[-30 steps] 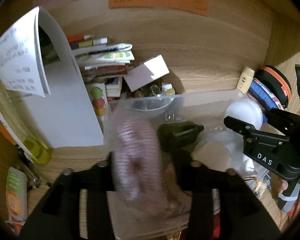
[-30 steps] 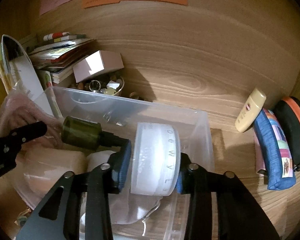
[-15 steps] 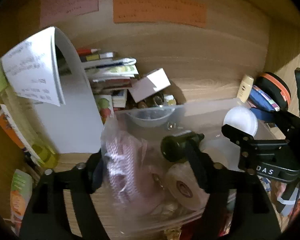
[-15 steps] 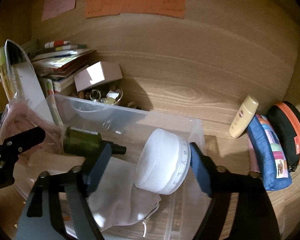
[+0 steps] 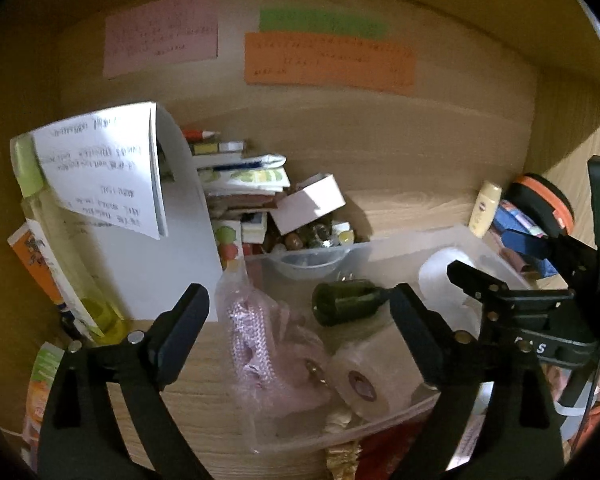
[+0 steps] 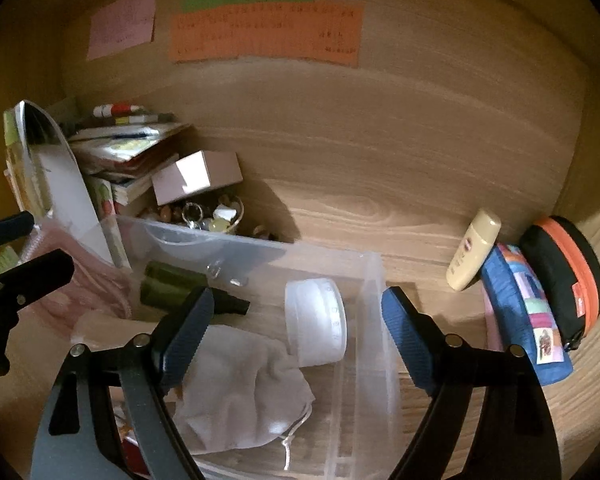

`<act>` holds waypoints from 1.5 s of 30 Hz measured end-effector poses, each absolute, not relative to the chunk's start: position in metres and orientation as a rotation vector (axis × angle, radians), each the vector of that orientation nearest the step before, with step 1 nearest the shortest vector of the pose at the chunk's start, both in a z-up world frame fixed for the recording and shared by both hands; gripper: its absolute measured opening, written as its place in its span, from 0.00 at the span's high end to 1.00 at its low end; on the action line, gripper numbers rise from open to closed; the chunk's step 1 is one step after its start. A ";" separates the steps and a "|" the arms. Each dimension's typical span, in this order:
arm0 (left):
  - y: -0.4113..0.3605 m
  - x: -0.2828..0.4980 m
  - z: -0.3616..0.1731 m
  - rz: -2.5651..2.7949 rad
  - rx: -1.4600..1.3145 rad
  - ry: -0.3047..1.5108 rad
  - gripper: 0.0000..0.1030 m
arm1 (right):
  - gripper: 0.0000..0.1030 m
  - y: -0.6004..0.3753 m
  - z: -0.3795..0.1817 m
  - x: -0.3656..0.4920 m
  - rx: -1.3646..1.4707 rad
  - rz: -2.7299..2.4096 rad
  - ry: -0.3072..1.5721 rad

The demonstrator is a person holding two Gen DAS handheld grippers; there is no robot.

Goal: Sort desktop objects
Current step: 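Open both grippers to drop the rope bag and white container into the box, then move both grippers back toward the pink jar and red pouch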

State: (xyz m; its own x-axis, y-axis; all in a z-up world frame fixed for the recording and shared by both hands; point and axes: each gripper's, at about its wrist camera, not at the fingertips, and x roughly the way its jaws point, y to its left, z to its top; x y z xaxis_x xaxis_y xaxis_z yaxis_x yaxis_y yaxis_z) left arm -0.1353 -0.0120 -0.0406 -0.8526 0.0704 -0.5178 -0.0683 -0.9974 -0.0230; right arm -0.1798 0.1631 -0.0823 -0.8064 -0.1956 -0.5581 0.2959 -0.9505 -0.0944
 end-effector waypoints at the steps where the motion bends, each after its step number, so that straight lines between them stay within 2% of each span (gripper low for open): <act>1: -0.012 -0.133 -0.039 2.953 -0.812 -0.006 0.09 | 0.18 0.164 -0.080 -0.178 0.810 -2.752 0.249; 5: -0.009 -0.126 -0.033 2.957 -0.758 0.015 0.07 | 0.16 0.168 -0.066 -0.171 0.778 -2.751 0.214; 8: -0.009 -0.120 -0.030 2.945 -0.759 0.004 0.07 | 0.07 0.170 -0.055 -0.163 0.764 -2.744 0.203; 19: -0.023 -0.083 -0.027 2.969 -0.771 -0.035 0.04 | 0.04 0.185 -0.034 -0.113 0.689 -2.746 0.232; 38: -0.032 -0.038 -0.081 2.887 -1.022 -0.030 0.03 | 0.04 0.183 -0.120 -0.061 1.012 -2.474 0.116; 43: -0.023 -0.028 -0.091 2.865 -1.036 0.026 0.03 | 0.07 0.166 -0.133 -0.066 1.053 -2.406 0.124; 45: -0.021 -0.025 -0.093 2.864 -1.031 0.036 0.03 | 0.13 0.160 -0.137 -0.069 1.070 -2.382 0.129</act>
State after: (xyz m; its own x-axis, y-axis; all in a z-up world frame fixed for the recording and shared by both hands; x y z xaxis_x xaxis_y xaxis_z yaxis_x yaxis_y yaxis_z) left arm -0.0250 -0.0208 -0.0933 -0.7663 0.0834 -0.6371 -0.0996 -0.9950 -0.0105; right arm -0.0690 0.1603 -0.1370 -0.5517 -0.4211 -0.7199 0.4962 -0.8595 0.1225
